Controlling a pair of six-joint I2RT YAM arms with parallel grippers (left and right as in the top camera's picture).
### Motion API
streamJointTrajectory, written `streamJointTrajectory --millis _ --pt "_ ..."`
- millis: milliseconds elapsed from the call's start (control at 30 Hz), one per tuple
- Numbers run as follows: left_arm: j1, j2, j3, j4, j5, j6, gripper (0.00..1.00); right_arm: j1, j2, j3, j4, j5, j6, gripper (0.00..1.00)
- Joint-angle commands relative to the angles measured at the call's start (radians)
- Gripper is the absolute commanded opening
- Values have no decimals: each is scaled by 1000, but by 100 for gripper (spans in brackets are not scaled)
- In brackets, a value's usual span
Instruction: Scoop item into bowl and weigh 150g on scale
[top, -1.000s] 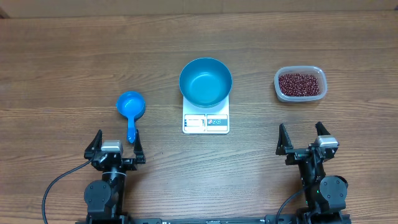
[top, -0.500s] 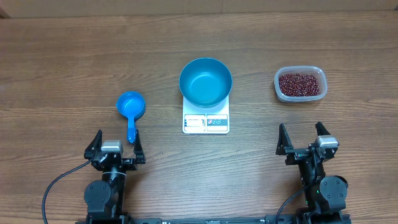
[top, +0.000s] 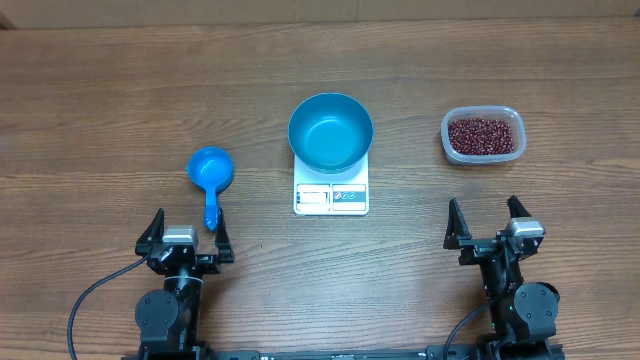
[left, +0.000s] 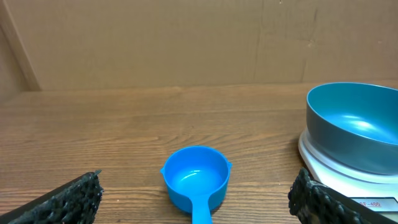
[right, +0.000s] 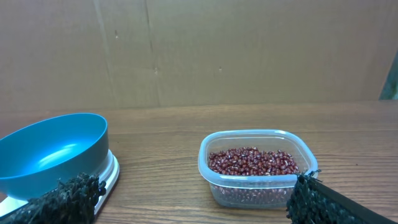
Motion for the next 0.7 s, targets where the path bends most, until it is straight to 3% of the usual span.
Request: streamJointTrajectory --millis 0,667 --pt "6 -9 -3 -2 -10 -16 100 -6 -8 -11 4 0 -5 100" --pt "6 -9 34 -53 -11 -58 99 -6 -8 -11 4 0 -5 100"
